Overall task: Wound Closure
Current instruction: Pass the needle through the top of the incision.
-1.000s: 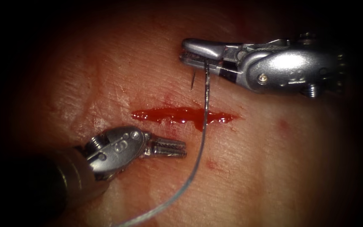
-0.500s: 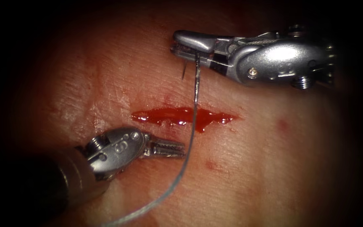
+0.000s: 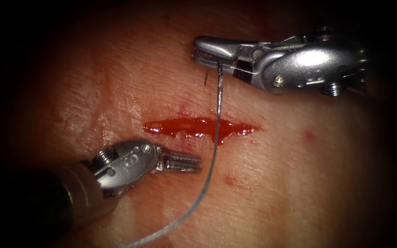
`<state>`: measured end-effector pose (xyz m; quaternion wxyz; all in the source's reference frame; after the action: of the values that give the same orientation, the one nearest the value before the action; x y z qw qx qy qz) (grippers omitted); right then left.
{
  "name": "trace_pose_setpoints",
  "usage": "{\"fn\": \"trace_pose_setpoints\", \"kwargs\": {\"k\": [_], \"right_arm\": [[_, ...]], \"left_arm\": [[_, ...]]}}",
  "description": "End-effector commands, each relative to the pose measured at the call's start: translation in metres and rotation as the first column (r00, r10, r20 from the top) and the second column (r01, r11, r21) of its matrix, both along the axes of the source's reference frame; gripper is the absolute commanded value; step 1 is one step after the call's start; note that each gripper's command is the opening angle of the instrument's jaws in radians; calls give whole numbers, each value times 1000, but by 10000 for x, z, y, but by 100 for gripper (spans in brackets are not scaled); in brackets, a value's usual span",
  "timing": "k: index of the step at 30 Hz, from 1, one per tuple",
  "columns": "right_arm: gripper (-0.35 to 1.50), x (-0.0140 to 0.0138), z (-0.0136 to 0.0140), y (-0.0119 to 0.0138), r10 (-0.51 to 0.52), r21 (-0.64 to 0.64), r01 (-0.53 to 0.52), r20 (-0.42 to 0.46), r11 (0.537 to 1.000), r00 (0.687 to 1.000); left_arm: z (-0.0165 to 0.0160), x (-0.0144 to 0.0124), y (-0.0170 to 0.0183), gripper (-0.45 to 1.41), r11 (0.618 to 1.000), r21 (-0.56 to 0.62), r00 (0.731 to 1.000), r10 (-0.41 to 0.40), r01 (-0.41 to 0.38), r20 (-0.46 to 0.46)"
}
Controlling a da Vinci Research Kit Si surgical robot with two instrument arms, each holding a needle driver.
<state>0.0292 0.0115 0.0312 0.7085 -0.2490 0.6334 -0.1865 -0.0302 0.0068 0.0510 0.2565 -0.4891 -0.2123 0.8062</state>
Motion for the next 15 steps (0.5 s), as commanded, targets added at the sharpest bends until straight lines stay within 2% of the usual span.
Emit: {"fn": "trace_pose_setpoints", "kwargs": {"k": [1,15], "right_arm": [[-35,6,3,8,-2,-7,2,1,1000,1000],[-35,6,12,3,-12,-59,14,28,998,1000]], "left_arm": [[6,-4,3,-23,1000,-3,1000,1,-1,2],[5,-2,3,-30,1000,-2,1000,3,-3,3]]}}
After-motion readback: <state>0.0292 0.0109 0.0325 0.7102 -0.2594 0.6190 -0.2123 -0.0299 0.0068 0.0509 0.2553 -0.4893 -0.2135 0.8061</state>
